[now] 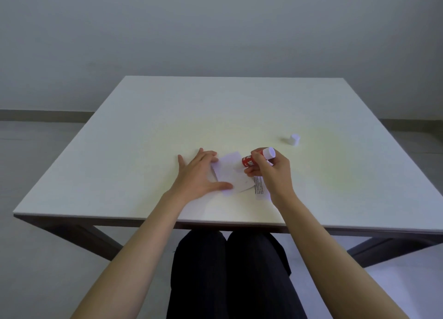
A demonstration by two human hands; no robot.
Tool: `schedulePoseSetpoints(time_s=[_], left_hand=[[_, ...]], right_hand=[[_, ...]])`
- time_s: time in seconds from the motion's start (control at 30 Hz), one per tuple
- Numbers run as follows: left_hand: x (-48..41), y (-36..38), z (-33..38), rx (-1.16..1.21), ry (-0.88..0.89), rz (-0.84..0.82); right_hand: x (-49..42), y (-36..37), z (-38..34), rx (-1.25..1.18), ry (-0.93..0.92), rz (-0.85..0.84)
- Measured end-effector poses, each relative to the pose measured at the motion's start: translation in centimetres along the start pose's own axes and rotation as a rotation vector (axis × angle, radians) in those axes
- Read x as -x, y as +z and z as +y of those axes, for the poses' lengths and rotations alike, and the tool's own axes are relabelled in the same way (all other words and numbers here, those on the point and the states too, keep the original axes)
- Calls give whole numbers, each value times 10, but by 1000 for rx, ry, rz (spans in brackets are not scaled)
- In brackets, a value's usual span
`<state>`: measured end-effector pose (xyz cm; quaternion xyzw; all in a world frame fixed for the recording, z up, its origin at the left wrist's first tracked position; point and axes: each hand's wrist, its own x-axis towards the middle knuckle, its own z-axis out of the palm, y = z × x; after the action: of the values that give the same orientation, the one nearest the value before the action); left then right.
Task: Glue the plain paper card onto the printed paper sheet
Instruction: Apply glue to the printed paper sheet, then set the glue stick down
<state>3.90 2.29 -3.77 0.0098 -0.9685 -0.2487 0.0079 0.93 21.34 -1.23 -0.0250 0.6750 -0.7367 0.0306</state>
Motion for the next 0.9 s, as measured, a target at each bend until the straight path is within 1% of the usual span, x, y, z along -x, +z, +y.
schedulePoseSetpoints(time_s=[0.2,0.27,0.33,0.43,0.47,0.5,0.6,0.63,0.67,0.73,0.8,0.83,0.9], left_hand=[[1,-16,-15,98,46,-156],[2,-21,-17,110,55,-211],[2,-25,-19,98,65,-250],[1,-28,-19,70,77,-271],[2,-28,-19,74,76,-268],[3,-27,-18,85,73,-262],[5,-27,-16,113,63,-252],[5,-27,-16,112,60,-250],[5,-28,-16,109,59,-250],[5,-29,-15,113,55,-257],[7,-29,-14,144,36,-261],[8,-30,-12,168,13,-256],[9,-31,-6,212,-8,-181]], right_hand=[[10,16,7,100,23,-233],[9,18,7,128,14,-256],[6,17,6,132,1,-196],[2,15,4,136,-21,-58],[3,15,4,130,-23,-49],[5,16,4,118,-14,-75],[9,17,4,127,49,-230],[10,17,2,144,55,-219],[9,16,0,154,50,-166],[6,13,-5,151,-4,-6],[4,10,-13,59,-34,104],[3,10,-17,-51,-2,116],[6,14,-24,-407,172,63]])
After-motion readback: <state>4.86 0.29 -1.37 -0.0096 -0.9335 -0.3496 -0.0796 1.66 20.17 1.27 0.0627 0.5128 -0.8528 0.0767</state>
